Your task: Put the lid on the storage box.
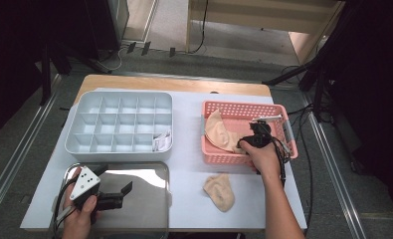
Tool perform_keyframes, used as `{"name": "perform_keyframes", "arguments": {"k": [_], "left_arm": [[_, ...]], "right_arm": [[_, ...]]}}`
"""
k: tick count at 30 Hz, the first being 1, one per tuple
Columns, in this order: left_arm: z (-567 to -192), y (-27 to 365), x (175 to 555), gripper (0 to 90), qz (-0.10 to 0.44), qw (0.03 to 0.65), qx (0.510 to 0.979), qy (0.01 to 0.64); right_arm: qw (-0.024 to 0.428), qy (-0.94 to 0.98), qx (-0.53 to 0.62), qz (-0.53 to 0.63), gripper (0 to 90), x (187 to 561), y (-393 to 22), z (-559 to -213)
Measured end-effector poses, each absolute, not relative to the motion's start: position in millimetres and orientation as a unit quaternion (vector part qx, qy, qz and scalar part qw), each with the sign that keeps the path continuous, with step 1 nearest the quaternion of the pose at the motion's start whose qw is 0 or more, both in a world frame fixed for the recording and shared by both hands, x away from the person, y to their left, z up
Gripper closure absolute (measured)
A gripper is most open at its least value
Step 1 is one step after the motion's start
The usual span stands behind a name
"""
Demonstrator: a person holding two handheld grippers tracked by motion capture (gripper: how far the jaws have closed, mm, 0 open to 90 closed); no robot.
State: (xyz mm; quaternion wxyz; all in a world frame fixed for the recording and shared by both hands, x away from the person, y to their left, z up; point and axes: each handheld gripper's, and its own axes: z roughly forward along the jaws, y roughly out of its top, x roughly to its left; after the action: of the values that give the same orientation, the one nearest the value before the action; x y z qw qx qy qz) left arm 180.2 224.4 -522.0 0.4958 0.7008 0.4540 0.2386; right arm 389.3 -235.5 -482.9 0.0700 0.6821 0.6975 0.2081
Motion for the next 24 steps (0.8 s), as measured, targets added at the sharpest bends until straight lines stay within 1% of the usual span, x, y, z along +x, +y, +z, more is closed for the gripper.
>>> {"name": "perform_keyframes", "arguments": {"k": [2,3,5,9,13,16,22,24], "left_arm": [[-522.1,225.0,180.4,0.0,0.238,0.498,0.699,0.455],[-522.2,225.0,180.5,0.0,0.238,0.498,0.698,0.456],[-522.3,225.1,180.8,0.0,0.238,0.496,0.700,0.456],[-522.2,224.7,180.6,0.0,0.238,0.495,0.700,0.455],[-521.1,225.8,180.2,0.0,0.240,0.497,0.698,0.455],[-520.9,225.5,180.0,0.0,0.241,0.499,0.696,0.455],[-520.7,223.3,179.3,0.0,0.241,0.499,0.699,0.452],[-520.5,223.4,179.2,0.0,0.242,0.499,0.699,0.452]], "right_arm": [[0.075,0.687,0.688,0.221,77.2,388.6,-241.2,-480.6],[0.083,0.685,0.687,0.229,80.3,387.6,-243.5,-479.5],[0.101,0.679,0.686,0.241,82.5,384.9,-247.0,-478.8],[0.136,0.653,0.691,0.278,82.2,380.2,-254.9,-474.6],[0.136,0.636,0.696,0.303,81.5,374.4,-262.3,-470.8],[0.156,0.623,0.689,0.335,81.7,366.2,-264.6,-463.2],[0.183,0.602,0.648,0.429,82.4,358.2,-258.4,-447.8],[0.202,0.602,0.638,0.435,82.5,357.8,-253.0,-443.8]]}}
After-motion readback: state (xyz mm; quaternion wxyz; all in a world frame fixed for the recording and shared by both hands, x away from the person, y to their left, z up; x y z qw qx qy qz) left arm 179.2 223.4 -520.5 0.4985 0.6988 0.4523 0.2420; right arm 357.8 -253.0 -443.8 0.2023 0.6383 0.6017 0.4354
